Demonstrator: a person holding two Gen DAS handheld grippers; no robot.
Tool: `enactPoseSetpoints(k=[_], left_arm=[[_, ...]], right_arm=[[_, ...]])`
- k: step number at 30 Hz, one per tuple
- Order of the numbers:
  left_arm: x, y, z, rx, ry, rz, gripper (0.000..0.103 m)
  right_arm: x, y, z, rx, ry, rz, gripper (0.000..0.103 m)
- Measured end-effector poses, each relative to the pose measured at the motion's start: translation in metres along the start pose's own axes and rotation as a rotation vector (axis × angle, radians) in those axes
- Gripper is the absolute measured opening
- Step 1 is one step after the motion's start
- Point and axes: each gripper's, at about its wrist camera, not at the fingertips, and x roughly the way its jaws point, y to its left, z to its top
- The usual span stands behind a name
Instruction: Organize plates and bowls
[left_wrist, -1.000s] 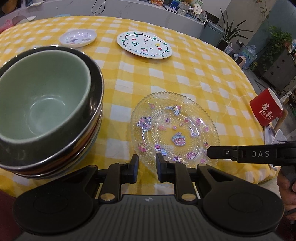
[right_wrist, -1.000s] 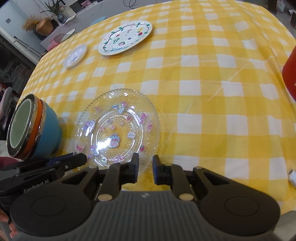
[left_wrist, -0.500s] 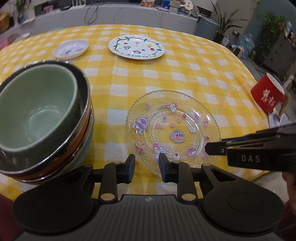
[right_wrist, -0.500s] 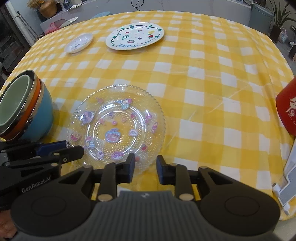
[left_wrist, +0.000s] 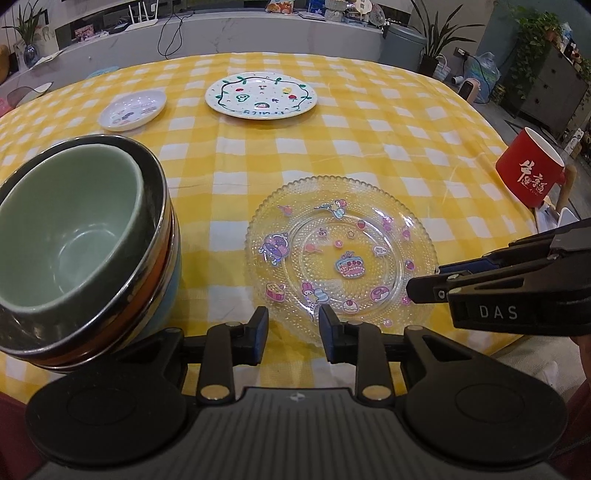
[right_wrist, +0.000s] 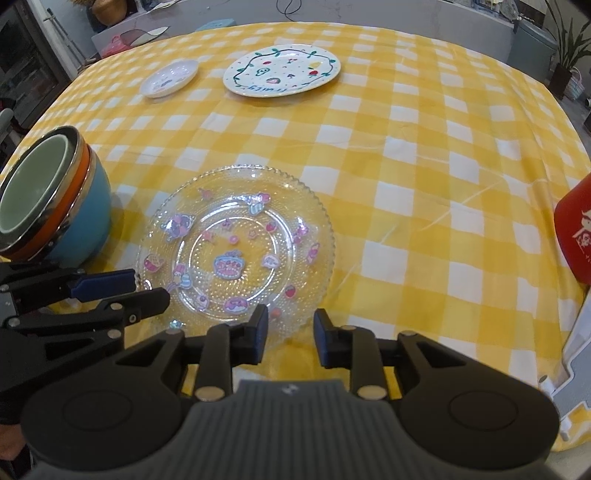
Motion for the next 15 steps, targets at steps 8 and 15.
enactPoseSetpoints(k=[8, 15], left_arm=[[-0.001, 0.000, 0.002, -0.003, 0.020, -0.025, 0.037], [-0.012, -0.001, 0.005, 0.009, -0.002, -0.119, 0.060]], right_arm=[[0.000, -0.001, 0.001, -0.006, 0.002, -0.006, 0.027], [-0.001, -0.003, 0.004, 0.005, 0.007, -0.040, 0.068]])
